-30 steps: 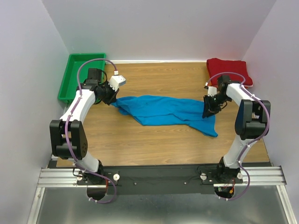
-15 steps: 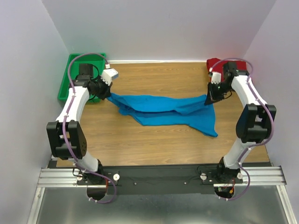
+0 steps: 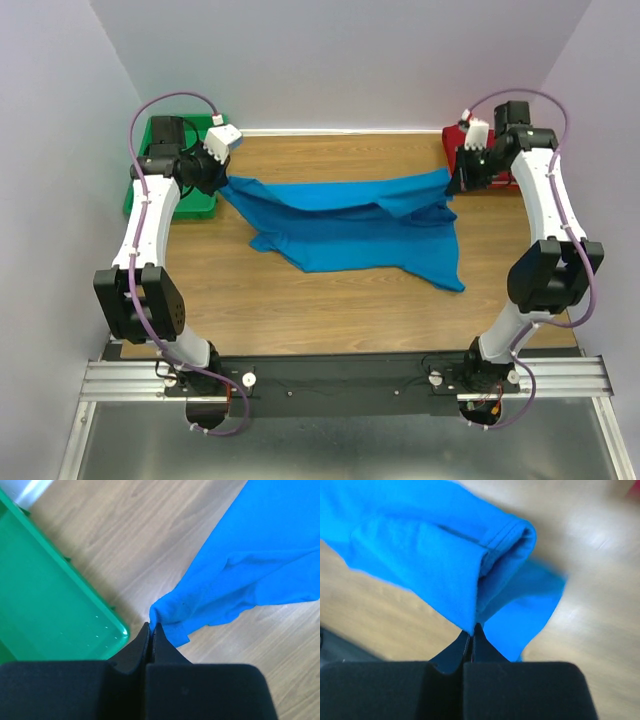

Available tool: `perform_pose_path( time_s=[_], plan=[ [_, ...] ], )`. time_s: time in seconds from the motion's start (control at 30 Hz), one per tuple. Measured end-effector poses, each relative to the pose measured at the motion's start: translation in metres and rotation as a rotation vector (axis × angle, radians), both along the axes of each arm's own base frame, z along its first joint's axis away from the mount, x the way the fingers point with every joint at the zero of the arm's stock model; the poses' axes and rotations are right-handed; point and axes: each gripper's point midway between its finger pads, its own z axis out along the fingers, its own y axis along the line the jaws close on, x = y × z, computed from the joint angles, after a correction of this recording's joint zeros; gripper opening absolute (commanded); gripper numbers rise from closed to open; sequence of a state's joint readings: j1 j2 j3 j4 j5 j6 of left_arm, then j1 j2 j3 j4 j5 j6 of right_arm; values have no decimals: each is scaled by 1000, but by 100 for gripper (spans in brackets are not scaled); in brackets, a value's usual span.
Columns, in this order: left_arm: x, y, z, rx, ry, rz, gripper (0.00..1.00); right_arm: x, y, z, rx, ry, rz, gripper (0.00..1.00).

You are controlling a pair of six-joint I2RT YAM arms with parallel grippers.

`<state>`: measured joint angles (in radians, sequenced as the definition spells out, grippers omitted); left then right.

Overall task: Fold and stack the t-shirts
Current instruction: Flatten the tshirt out

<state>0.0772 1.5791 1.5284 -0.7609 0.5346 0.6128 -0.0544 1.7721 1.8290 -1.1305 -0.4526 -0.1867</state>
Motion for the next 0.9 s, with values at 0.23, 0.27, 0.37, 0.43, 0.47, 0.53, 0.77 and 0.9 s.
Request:
perform_pose_path(
  time_s=[0.23,0.27,0.37,0.43,0.47,0.53,0.77,0.9],
  plan=[
    [-20,-1,-39,0,98,-9,0,-78,9,-90,43,307,32,1],
    [-23,-1,-43,1,109,-10,0,-92,10,-103,47,353,32,1],
    [-30,-2,-56,1,140,-13,0,-121,12,-128,55,452,30,7],
    [-33,-2,-63,2,154,-16,0,-132,12,-138,56,475,29,18],
    [-34,-2,-66,3,161,-18,0,-133,12,-139,57,479,30,27],
    [-37,-2,-71,4,174,-19,0,-132,12,-140,56,471,29,32],
    [-36,-2,-71,5,168,-20,0,-128,11,-141,48,458,40,42],
    [-36,-1,-71,6,167,-20,0,-124,10,-150,41,484,47,33]
  ],
)
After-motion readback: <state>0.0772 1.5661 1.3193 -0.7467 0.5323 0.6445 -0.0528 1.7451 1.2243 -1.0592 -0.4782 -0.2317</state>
